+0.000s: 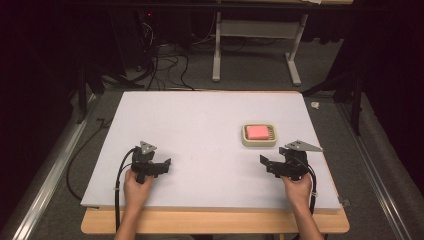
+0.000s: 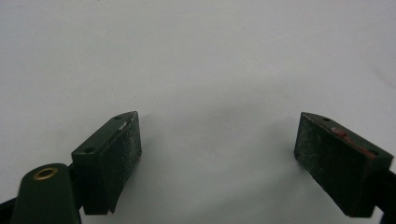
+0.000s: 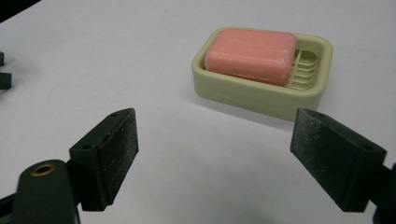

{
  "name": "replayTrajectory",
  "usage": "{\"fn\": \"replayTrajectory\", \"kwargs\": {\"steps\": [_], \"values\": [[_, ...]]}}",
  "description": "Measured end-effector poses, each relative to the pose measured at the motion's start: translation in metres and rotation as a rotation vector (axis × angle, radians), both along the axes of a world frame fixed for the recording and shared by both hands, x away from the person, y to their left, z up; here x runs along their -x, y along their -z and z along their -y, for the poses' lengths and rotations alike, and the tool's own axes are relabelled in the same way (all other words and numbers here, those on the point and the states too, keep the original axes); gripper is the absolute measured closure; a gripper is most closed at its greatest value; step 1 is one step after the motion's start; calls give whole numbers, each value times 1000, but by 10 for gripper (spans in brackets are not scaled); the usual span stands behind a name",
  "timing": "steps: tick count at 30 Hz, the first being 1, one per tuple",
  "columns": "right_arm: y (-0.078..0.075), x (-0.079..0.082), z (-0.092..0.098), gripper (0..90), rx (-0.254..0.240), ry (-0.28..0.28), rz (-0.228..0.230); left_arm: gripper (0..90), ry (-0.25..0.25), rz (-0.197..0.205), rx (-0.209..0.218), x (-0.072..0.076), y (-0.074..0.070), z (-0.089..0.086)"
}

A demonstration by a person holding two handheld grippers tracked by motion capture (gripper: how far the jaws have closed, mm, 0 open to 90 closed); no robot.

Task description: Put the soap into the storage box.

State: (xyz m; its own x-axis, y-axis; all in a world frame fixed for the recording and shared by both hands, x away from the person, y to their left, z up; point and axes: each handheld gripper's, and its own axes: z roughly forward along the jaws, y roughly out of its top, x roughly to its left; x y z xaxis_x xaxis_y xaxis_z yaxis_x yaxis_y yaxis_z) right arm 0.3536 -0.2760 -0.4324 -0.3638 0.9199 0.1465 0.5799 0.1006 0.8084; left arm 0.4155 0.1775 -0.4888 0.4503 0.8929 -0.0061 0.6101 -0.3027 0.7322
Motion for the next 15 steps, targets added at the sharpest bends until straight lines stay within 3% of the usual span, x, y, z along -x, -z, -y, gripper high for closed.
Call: {"fn": "replayTrajectory", "kwargs": {"steps": [15], "values": [[10,-1,-10,162,-4,-17,-19,154,0,0,0,0,0,0]]}}
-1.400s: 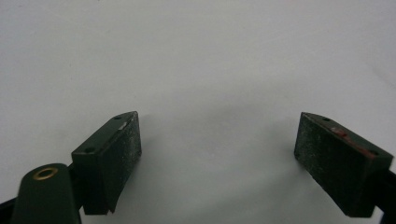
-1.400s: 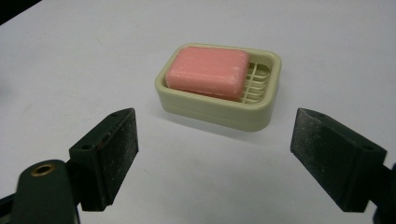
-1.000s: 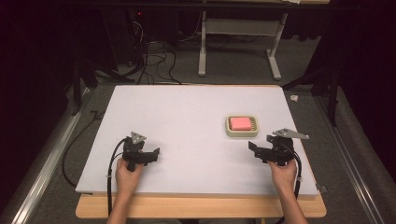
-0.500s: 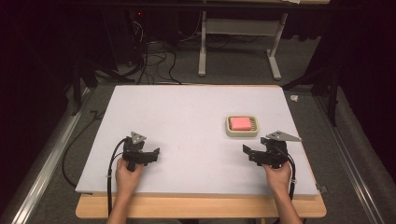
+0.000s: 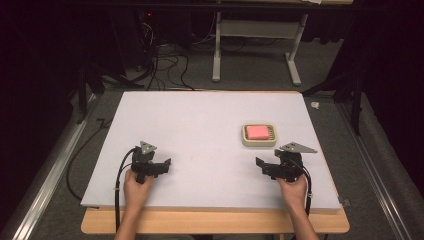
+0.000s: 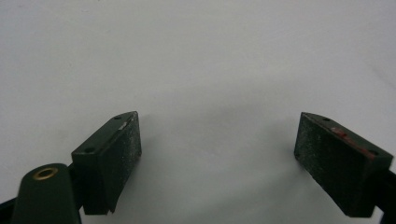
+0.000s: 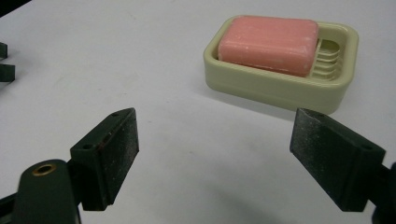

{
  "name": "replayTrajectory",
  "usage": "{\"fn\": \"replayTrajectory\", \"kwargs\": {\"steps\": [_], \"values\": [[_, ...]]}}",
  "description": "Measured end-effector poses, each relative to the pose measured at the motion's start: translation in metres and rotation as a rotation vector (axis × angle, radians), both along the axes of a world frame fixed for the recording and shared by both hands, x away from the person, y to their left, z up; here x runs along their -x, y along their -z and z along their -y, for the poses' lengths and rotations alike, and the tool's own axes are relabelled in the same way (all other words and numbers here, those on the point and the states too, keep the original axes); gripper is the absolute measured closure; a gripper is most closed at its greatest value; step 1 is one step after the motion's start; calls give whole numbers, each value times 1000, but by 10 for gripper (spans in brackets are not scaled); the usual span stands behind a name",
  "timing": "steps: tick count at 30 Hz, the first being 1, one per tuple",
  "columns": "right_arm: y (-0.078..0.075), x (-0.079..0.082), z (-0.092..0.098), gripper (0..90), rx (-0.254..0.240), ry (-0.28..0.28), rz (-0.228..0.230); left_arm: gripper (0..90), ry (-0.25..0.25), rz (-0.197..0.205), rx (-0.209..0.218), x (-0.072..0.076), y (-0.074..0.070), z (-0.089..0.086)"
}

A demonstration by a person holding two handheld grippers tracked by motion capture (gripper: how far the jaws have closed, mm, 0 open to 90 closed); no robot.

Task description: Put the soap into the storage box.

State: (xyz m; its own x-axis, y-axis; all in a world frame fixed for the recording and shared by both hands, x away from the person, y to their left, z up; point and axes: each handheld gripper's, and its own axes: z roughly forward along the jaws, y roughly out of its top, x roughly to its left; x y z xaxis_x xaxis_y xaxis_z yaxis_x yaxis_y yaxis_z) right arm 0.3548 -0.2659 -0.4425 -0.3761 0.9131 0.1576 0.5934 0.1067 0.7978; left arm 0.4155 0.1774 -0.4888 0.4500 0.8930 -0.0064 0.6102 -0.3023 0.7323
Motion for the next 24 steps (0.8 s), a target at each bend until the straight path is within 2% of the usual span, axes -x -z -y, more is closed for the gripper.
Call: {"fn": "replayTrajectory", "kwargs": {"steps": [24], "values": [[22,-8,-19,167,53,-20,-43,154,0,0,0,0,0,0]]}}
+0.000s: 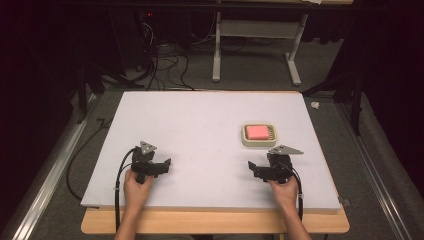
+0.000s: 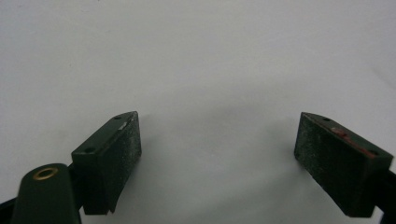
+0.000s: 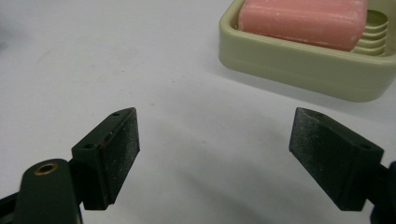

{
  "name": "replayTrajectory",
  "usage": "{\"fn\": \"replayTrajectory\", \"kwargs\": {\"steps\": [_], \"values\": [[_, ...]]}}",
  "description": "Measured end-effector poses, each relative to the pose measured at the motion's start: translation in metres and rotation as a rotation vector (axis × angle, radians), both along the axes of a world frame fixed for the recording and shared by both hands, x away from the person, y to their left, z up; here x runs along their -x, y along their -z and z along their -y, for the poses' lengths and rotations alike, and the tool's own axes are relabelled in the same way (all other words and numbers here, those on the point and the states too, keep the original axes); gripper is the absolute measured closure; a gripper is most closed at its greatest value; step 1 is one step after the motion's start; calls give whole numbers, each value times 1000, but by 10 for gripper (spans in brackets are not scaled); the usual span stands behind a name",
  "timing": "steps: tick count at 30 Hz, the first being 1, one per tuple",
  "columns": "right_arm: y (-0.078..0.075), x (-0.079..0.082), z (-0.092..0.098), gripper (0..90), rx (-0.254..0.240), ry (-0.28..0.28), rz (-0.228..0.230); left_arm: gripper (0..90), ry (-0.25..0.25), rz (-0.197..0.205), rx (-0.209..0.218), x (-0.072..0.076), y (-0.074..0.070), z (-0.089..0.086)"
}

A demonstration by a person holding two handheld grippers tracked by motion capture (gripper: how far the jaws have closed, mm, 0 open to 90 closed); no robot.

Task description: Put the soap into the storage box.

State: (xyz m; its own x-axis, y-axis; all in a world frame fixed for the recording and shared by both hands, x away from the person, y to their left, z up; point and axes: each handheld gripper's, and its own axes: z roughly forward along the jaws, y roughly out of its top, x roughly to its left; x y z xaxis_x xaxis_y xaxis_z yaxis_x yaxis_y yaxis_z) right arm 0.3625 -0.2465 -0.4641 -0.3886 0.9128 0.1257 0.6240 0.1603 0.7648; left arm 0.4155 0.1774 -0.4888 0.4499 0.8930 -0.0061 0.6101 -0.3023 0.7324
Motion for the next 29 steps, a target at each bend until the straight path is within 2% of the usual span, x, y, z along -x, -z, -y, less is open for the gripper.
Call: {"fn": "replayTrajectory", "kwargs": {"steps": [14,22,26,29], "values": [[10,-4,-9,168,43,5,-22,153,0,0,0,0,0,0],[19,-8,-15,163,108,6,-43,154,0,-1,-1,0,0,0],[20,-7,-20,147,162,-1,-39,154,0,0,-2,0,0,0],[20,-7,-21,148,164,-6,-39,153,0,0,-2,0,0,0]]}}
